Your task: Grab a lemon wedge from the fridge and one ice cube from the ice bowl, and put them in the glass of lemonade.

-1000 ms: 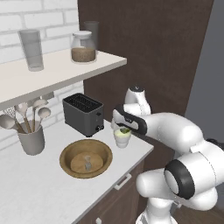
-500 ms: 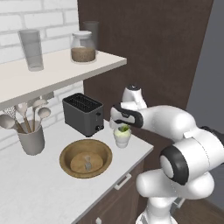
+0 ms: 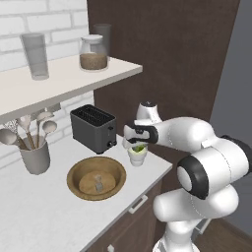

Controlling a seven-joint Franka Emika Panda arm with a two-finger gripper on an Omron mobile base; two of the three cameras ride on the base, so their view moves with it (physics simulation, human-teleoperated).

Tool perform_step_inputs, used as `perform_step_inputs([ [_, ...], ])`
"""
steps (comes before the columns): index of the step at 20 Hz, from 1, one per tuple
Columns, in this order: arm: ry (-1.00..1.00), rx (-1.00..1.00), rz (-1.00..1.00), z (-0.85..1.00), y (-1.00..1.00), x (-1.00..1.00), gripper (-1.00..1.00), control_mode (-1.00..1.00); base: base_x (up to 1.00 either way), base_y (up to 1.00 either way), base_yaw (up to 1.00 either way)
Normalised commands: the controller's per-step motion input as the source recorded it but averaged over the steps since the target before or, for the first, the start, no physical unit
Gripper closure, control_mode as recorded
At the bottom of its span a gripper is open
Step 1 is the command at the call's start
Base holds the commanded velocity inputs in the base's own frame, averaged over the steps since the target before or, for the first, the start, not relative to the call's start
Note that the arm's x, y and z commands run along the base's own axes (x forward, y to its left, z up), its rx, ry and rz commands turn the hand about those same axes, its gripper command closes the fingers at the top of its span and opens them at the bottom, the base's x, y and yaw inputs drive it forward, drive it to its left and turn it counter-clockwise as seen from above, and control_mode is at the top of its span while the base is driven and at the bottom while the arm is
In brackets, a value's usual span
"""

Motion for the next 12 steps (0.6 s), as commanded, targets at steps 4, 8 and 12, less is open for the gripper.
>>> perform_step_inputs([
  [4,0.01,-0.01,0.00,0.05,0.04,0.16,1.00,-1.00,0.00,0.00,0.00],
  [8,0.03,-0.01,0.00,0.02,0.07,0.22,1.00,-1.00,0.00,0.00,0.00],
  [12,0.00,0.00,0.00,0.00,0.01,0.03,1.00,-1.00,0.00,0.00,0.00],
])
